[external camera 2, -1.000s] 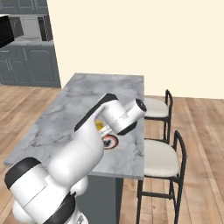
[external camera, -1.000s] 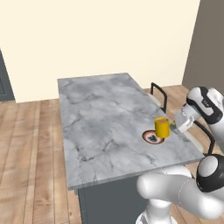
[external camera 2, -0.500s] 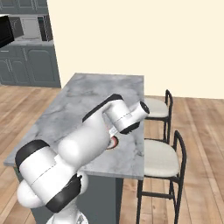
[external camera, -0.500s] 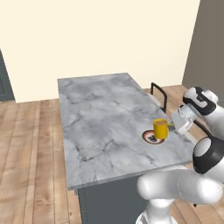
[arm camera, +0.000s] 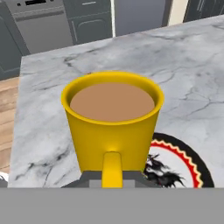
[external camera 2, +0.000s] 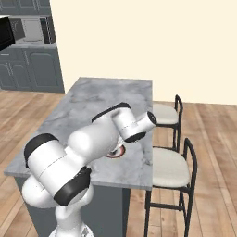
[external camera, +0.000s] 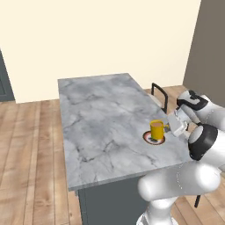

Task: Pick the cup of tea, navigate to the dining table, and place it on the saucer.

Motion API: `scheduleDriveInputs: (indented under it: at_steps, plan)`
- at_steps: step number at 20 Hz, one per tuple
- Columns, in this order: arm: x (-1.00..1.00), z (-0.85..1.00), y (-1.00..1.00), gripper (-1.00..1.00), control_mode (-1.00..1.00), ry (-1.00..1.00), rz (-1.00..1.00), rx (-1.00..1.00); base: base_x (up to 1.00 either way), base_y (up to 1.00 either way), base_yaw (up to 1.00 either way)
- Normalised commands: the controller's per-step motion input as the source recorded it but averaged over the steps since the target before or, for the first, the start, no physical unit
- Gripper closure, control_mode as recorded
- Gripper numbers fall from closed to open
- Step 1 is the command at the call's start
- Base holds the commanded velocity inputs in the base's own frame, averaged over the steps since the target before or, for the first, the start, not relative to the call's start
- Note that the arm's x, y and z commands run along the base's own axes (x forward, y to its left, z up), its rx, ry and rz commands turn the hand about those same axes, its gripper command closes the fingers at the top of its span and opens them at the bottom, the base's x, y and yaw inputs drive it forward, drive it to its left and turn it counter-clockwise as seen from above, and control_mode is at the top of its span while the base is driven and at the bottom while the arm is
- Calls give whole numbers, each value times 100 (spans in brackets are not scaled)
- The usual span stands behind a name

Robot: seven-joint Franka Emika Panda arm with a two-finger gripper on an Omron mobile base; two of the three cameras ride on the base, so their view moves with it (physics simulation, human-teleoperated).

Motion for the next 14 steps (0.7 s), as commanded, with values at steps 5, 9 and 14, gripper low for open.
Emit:
scheduleDriveInputs:
  at_steps: [5,9,14]
  plan:
    - [27,-26,0,100,-100,-2,0,0,0,0,0]
    - [17,-14,-11,100,-100,0,3,0,0,0,0]
    - [0,-26,-28,100,-100,-2,9,-2,0,0,0]
